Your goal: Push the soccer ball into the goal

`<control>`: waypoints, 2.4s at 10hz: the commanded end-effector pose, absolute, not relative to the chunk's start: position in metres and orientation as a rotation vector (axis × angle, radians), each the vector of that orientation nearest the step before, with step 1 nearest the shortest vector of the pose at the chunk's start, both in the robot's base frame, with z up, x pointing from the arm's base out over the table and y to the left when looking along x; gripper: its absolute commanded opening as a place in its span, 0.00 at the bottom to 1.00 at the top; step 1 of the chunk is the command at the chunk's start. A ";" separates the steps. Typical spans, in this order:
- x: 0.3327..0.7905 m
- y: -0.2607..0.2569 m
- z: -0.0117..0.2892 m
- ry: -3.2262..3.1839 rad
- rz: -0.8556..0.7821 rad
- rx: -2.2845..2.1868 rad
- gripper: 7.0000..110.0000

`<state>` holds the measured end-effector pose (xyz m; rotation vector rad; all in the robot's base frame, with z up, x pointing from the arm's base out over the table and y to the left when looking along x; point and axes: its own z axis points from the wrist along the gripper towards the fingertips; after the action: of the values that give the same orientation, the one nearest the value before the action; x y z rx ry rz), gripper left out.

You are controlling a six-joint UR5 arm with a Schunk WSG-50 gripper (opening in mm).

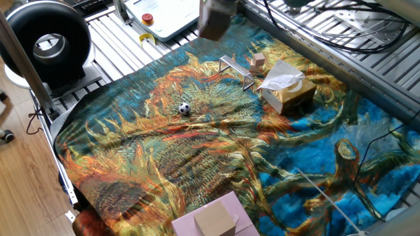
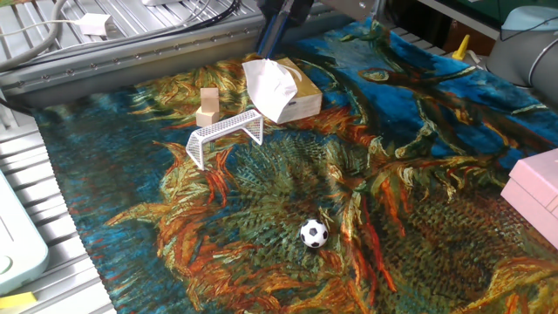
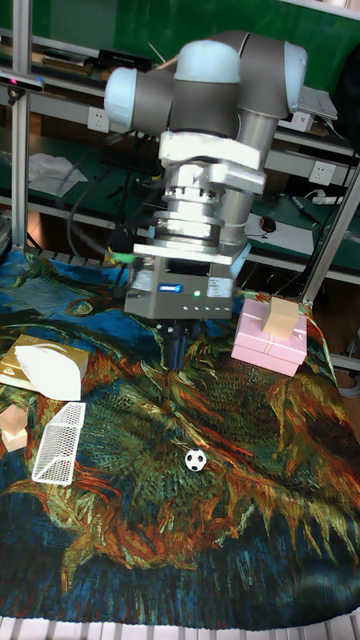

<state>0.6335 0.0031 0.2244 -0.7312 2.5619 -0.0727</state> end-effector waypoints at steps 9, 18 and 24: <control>0.600 0.019 0.208 2.814 0.267 0.466 0.00; 0.548 0.010 0.201 3.081 0.106 0.032 0.00; 0.541 0.049 0.206 3.147 0.225 0.390 0.00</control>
<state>0.5408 0.0408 0.2060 0.3134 3.1190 0.2433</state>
